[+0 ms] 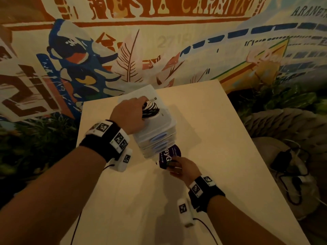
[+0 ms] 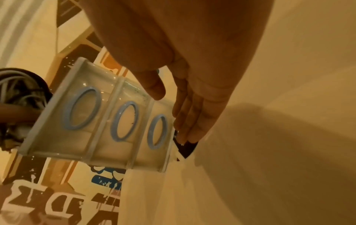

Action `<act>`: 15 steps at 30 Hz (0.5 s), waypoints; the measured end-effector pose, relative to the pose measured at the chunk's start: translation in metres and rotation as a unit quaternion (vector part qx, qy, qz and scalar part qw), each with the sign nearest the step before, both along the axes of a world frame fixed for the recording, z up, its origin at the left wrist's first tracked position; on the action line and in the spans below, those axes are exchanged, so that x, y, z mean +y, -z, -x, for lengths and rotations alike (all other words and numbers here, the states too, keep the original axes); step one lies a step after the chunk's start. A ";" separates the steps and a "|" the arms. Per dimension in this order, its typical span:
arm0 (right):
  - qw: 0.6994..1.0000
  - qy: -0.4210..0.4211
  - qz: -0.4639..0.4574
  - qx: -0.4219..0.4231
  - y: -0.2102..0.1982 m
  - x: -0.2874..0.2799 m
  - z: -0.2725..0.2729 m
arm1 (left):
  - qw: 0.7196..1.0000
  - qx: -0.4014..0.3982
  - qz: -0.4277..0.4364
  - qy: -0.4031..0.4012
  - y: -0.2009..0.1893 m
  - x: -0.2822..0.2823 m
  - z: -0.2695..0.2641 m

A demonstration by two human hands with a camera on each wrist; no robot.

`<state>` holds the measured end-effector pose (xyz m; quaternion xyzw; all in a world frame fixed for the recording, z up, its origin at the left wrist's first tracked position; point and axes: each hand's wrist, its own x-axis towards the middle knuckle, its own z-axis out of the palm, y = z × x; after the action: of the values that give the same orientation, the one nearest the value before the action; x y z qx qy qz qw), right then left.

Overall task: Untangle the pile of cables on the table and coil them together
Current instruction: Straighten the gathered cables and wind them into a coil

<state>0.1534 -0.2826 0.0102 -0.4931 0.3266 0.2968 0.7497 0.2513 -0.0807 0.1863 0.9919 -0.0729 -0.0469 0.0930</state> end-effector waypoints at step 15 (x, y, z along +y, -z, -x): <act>0.959 0.196 -0.197 0.052 0.012 0.045 -0.032 | 0.995 0.066 -0.070 -0.021 0.019 0.001 -0.015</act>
<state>0.1856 -0.2374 -0.0023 -0.2459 0.3911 0.2275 0.8572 0.2661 -0.0799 0.1669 0.9919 -0.0424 -0.1158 0.0288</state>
